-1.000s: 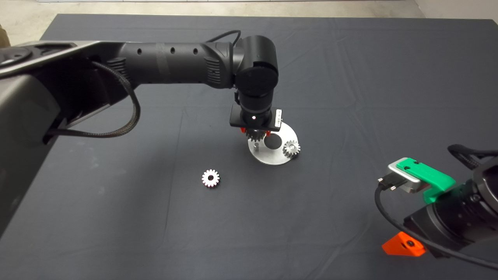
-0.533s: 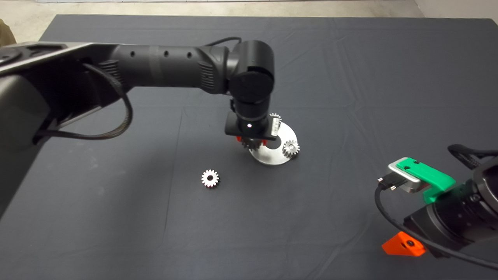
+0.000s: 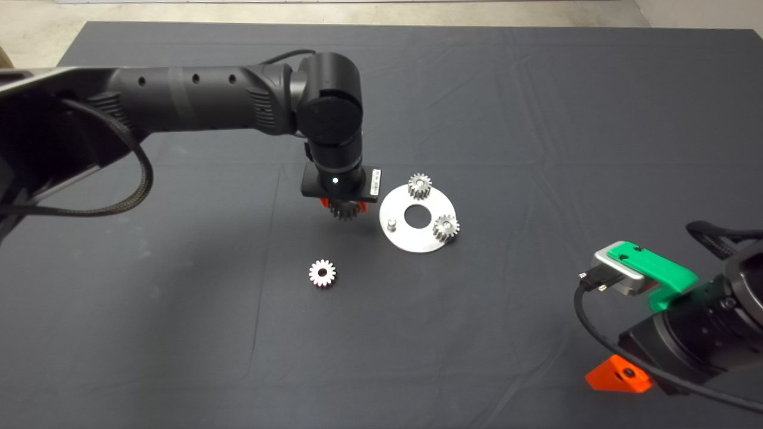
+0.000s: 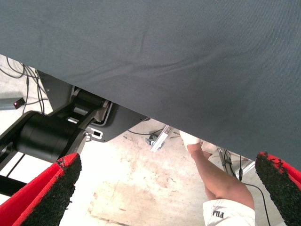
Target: Remove an incorrectly installed larger gear and replace it with the correct smaller gear
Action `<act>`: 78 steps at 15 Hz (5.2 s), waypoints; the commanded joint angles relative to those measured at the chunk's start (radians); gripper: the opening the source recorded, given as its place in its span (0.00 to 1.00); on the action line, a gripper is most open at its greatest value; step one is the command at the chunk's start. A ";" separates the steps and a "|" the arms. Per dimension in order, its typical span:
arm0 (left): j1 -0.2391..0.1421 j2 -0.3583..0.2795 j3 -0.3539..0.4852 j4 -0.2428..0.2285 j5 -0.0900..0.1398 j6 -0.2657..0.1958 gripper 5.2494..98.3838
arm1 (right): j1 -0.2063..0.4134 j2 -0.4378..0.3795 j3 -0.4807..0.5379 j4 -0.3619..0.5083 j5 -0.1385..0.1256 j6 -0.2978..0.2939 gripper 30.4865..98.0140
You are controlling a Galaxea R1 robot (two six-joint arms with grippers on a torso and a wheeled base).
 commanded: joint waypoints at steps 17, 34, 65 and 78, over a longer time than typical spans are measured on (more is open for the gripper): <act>0.026 -0.095 0.021 0.110 0.024 0.037 0.43 | 0.021 -0.007 0.001 0.027 -0.056 -0.001 1.00; 0.071 -0.089 -0.016 0.106 0.014 0.044 0.43 | 0.021 -0.006 0.001 0.027 -0.054 -0.001 1.00; 0.058 -0.221 0.383 0.059 0.024 -0.189 0.78 | 0.021 -0.008 0.001 0.029 -0.054 -0.001 1.00; 0.063 -0.202 0.431 0.040 0.021 -0.204 0.89 | 0.021 -0.003 0.001 0.027 -0.053 -0.001 1.00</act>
